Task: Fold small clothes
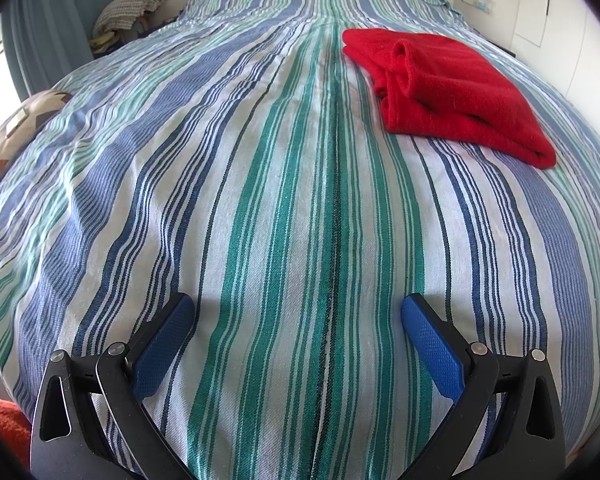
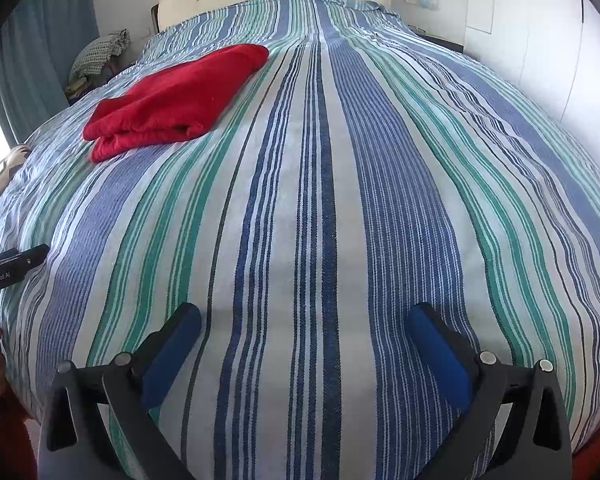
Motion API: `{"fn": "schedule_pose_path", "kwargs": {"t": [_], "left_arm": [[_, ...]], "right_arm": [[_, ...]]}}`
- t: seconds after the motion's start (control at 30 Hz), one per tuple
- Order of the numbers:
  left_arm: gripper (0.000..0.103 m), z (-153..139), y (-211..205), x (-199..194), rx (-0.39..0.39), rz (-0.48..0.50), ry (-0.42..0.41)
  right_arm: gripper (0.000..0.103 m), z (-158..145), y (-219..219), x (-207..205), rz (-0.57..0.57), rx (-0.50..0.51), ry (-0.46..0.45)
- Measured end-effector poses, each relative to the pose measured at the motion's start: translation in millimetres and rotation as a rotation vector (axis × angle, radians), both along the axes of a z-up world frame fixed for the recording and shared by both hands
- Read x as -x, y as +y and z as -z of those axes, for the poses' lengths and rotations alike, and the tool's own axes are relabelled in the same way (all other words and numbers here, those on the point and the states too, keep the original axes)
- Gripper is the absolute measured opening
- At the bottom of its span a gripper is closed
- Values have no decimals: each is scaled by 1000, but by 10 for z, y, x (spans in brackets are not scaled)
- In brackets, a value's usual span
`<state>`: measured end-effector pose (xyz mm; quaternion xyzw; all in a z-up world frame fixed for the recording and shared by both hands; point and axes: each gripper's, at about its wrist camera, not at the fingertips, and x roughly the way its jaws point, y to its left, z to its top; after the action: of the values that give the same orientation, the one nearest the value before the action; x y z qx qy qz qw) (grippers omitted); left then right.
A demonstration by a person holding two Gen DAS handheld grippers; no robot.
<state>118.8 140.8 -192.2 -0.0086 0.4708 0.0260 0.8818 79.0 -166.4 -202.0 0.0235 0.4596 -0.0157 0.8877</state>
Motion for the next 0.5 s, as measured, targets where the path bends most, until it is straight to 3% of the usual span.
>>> {"fn": "schedule_pose_path", "kwargs": {"t": [0.5], "left_arm": [[103, -3, -3, 8, 1, -1, 0]], "right_arm": [[103, 10, 8, -6, -1, 11, -2]]}}
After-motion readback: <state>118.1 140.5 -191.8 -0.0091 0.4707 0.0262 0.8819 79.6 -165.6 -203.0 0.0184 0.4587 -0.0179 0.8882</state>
